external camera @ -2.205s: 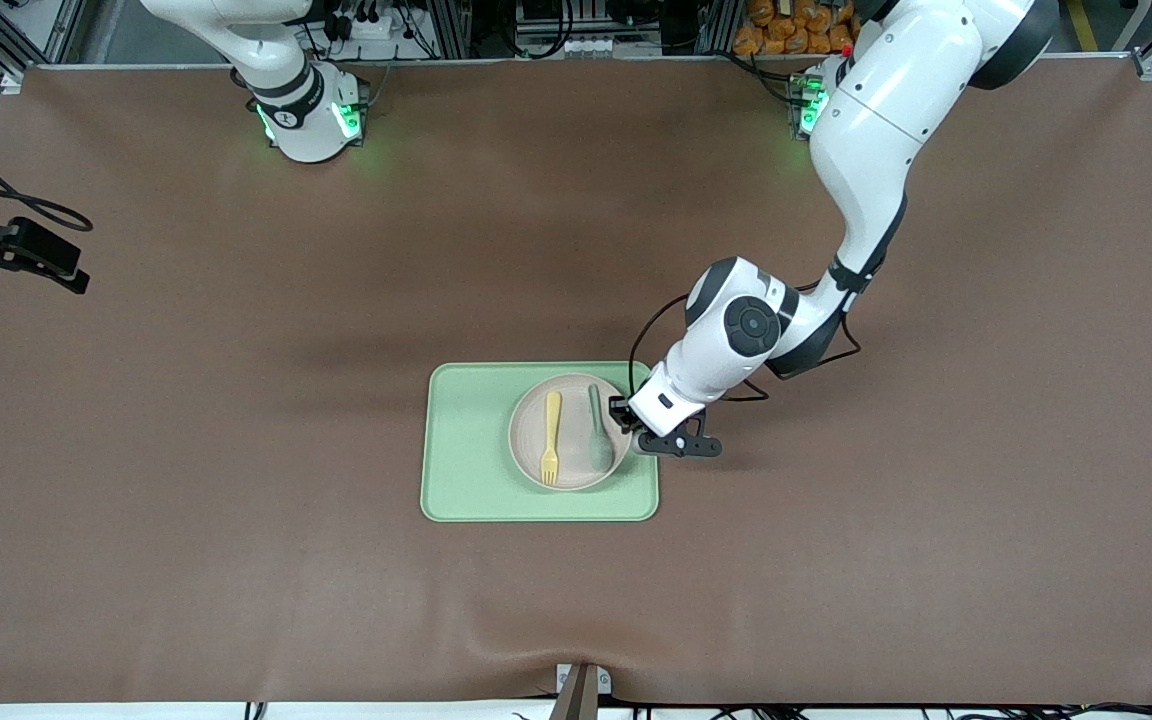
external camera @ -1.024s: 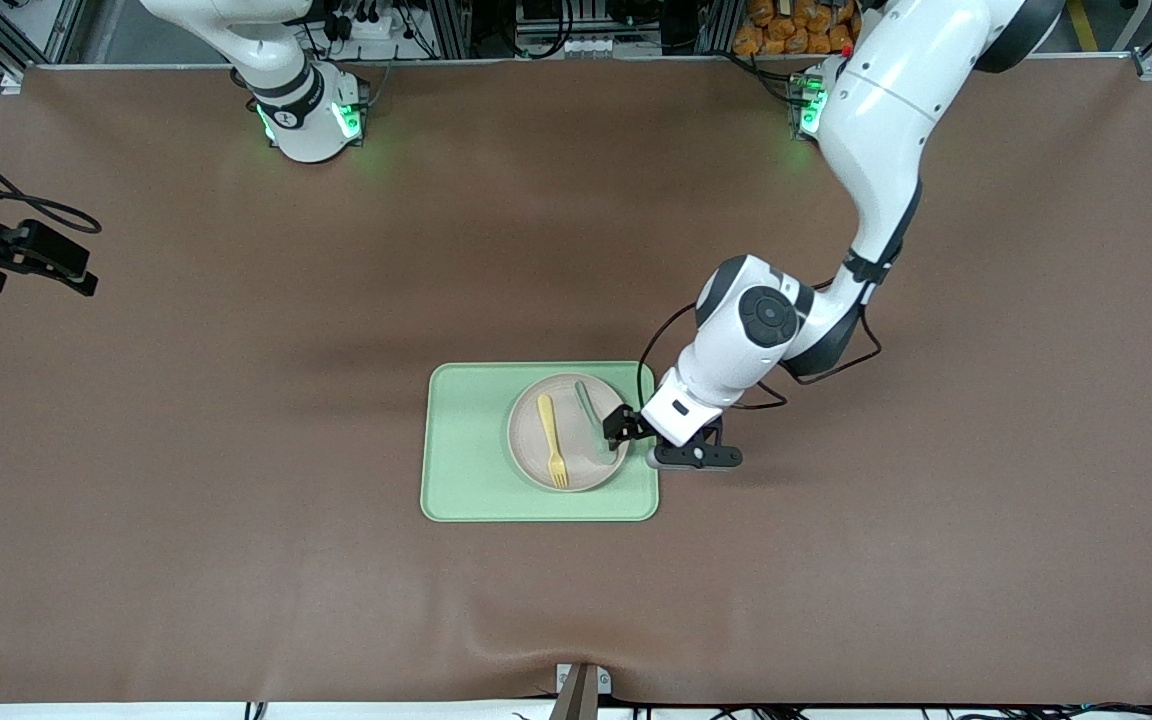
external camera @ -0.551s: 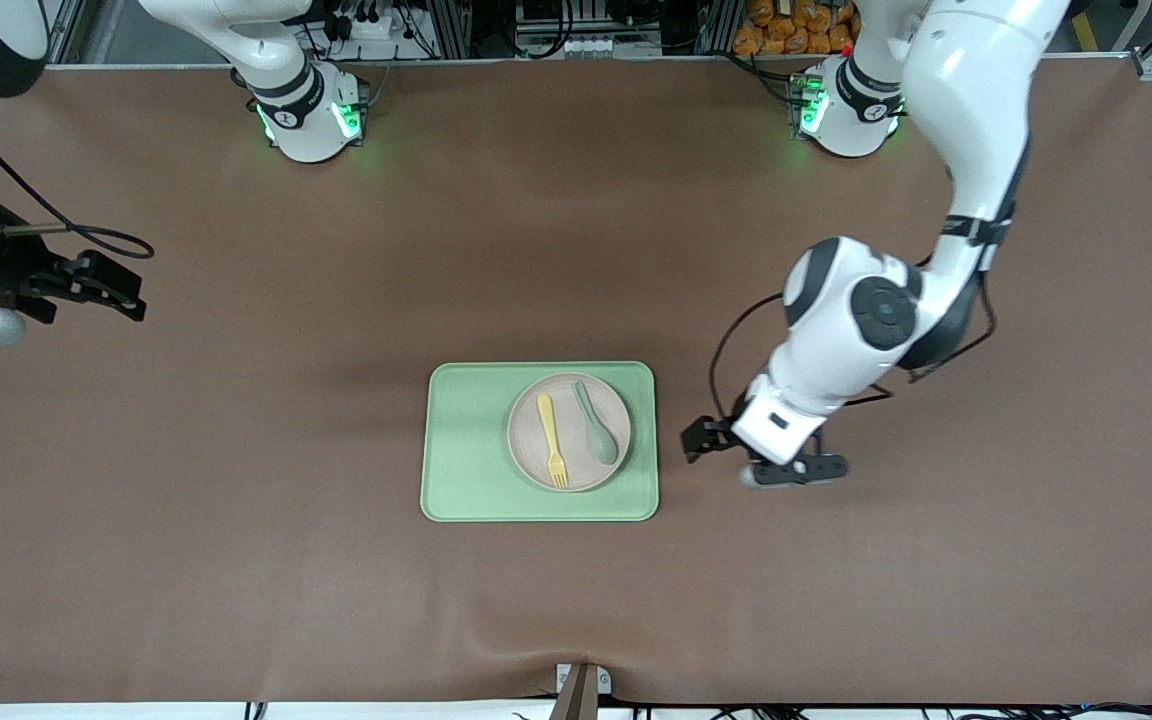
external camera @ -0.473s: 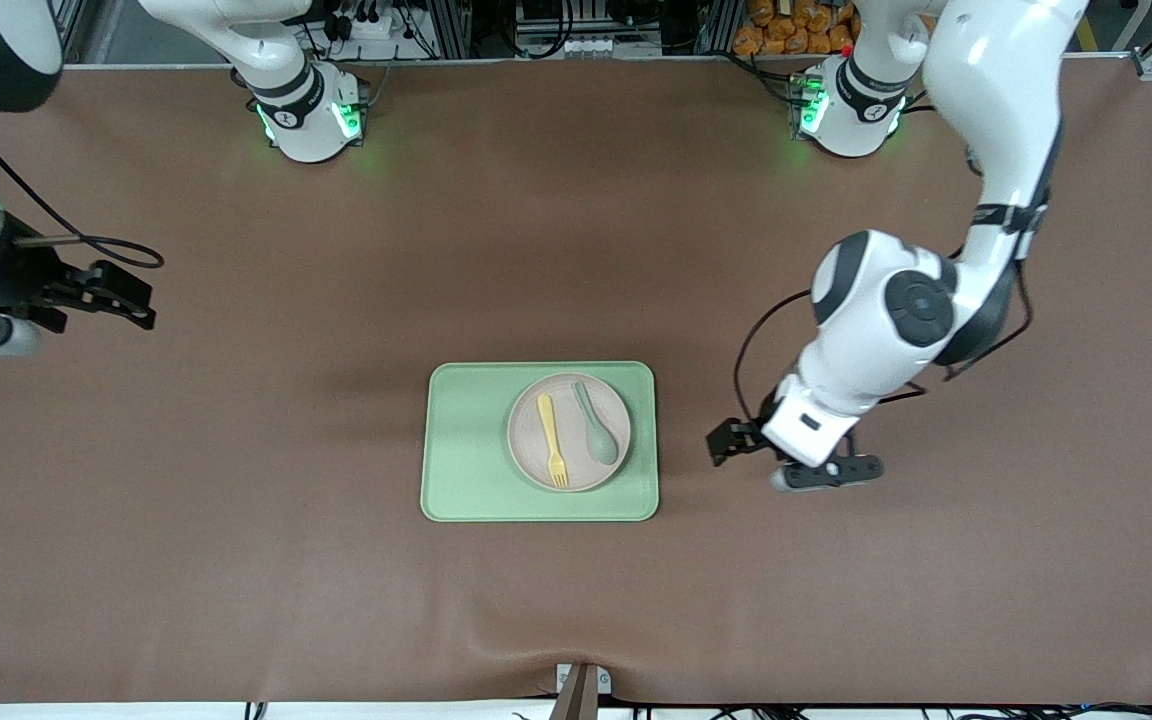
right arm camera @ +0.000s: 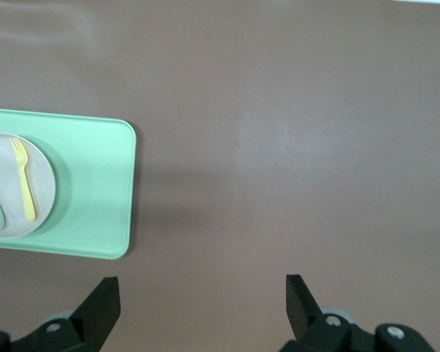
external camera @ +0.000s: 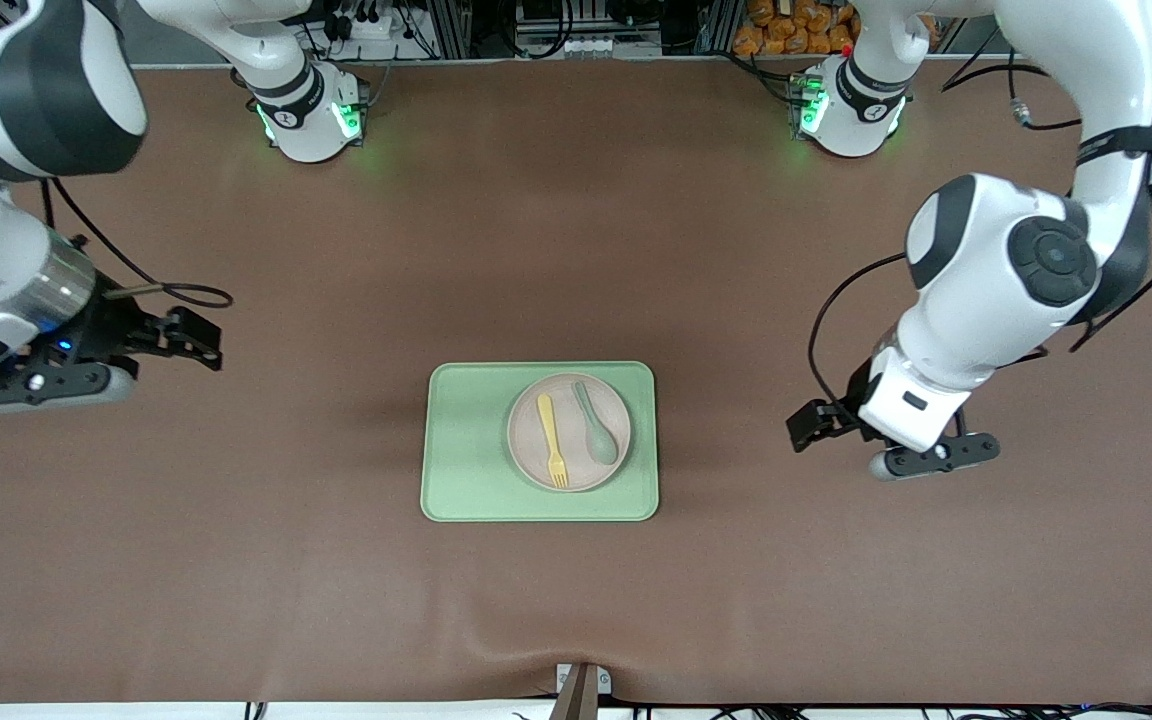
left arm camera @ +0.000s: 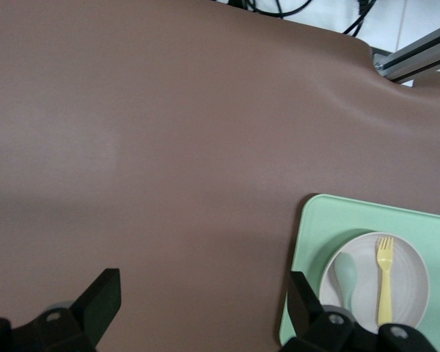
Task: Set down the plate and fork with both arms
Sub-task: 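Withdraw the left gripper while the right gripper reaches toward the fork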
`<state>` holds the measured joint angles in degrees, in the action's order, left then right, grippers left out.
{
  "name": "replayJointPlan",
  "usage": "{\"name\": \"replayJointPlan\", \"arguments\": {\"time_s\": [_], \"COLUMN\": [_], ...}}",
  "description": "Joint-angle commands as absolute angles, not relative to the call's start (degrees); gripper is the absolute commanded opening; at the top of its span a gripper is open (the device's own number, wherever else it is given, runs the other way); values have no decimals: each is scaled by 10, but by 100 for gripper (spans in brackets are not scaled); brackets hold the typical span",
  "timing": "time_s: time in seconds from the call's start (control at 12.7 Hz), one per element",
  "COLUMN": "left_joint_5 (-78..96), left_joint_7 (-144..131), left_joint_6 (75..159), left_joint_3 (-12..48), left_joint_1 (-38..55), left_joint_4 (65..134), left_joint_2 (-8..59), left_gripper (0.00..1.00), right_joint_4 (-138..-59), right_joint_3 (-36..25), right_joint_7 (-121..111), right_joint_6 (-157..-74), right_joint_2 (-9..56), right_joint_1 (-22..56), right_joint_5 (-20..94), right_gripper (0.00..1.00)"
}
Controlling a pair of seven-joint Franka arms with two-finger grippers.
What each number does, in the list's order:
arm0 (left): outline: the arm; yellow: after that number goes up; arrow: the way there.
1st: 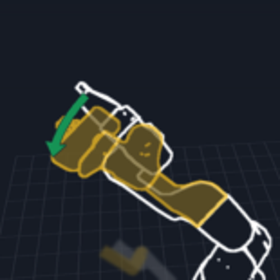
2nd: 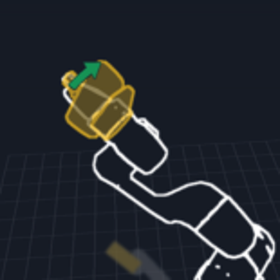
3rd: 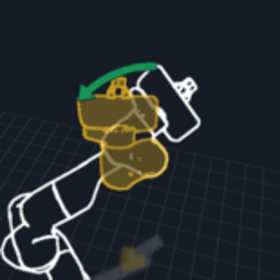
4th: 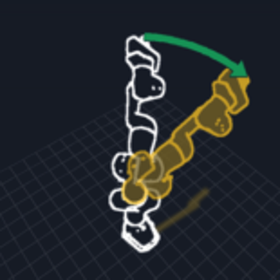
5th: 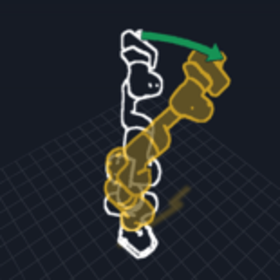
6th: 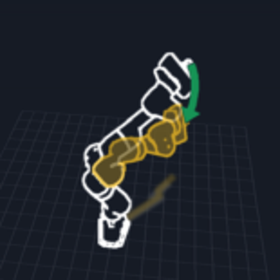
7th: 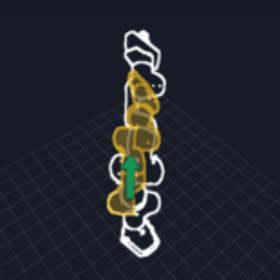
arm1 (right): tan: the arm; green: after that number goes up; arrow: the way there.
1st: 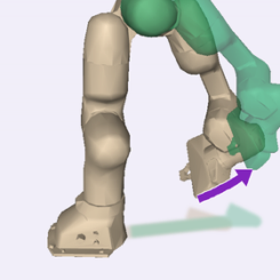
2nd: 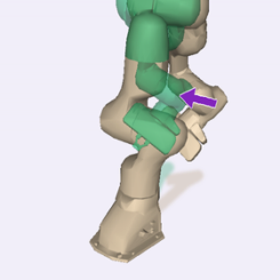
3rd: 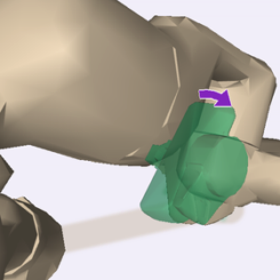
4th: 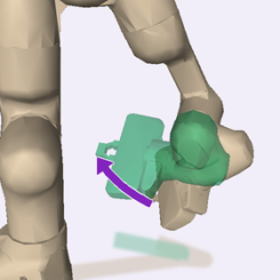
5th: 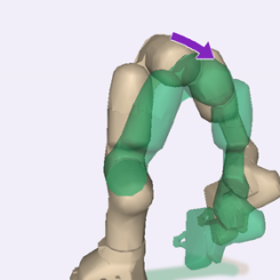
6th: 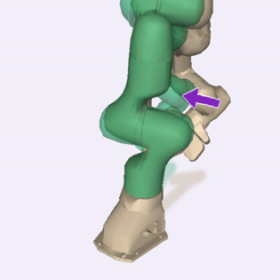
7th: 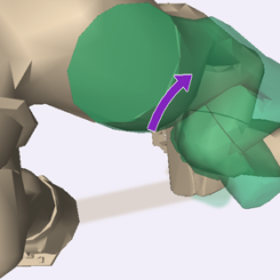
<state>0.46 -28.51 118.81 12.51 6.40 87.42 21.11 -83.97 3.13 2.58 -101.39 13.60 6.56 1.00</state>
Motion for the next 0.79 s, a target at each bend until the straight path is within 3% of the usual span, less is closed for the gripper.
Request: {"name": "replayJointPlan", "arguments": {"time_s": [0.0,0.16,0.71], "left_joint_5": [-11,-11,-4], "left_joint_7": [-274,-237,-125], "left_joint_6": [1100,1035,886], "left_joint_3": [128,129,132], "left_joint_1": [41,17,-32], "left_joint_4": [873,873,875], "left_joint_2": [160,126,61], "left_gripper": [100,100,100], "right_joint_4": [-818,-796,-658], "right_joint_3": [31,30,29], "right_joint_7": [27,35,75], "right_joint_6": [-1055,-1097,-1107], "right_joint_2": [185,226,374], "right_joint_1": [92,119,202], "right_joint_5": [23,24,18], "right_gripper": [100,100,100]}}
